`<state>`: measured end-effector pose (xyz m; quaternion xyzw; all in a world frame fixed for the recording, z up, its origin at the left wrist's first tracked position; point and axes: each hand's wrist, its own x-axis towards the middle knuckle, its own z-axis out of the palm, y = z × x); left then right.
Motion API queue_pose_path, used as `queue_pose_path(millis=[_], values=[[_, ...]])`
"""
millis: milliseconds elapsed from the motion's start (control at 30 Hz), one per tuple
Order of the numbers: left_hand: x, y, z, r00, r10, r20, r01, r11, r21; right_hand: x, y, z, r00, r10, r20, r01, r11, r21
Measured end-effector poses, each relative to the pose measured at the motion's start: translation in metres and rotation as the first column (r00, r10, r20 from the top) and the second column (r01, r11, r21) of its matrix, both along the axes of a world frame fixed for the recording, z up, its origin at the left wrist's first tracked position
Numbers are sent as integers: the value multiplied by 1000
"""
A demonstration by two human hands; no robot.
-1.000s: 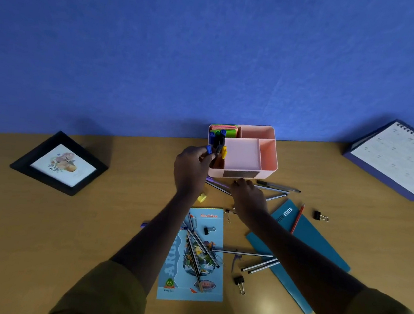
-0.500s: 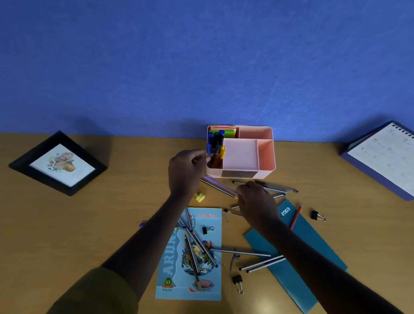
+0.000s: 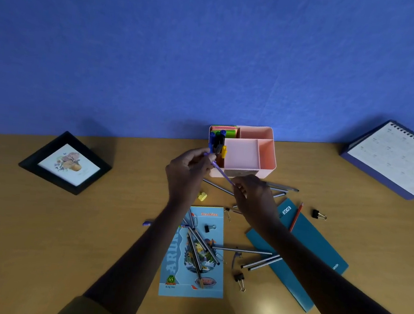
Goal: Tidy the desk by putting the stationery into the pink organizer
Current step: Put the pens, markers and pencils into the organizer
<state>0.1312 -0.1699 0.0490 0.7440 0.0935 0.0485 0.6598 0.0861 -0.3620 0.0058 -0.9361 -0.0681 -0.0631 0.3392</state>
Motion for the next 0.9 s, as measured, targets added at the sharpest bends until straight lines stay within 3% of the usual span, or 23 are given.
queue_pose_path(millis=[167,333,633,900], values=[[16,2,28,970,43,239,-63,995,74,-8,-11,-3,998,-55,10,55,999,0],[28,1,44,906,19,422,-104,978,181,-36,-33,-18,993,-88,-75,88,996,-11],[41,-2,-1,922,-121,367,-47,908,416,-56,-70,-28,956,-229,-181,221,973,-66],[37,-8,-22,945,-141,294,-26,866,500,-1,-83,-37,974,-179,-140,116,921,-373]])
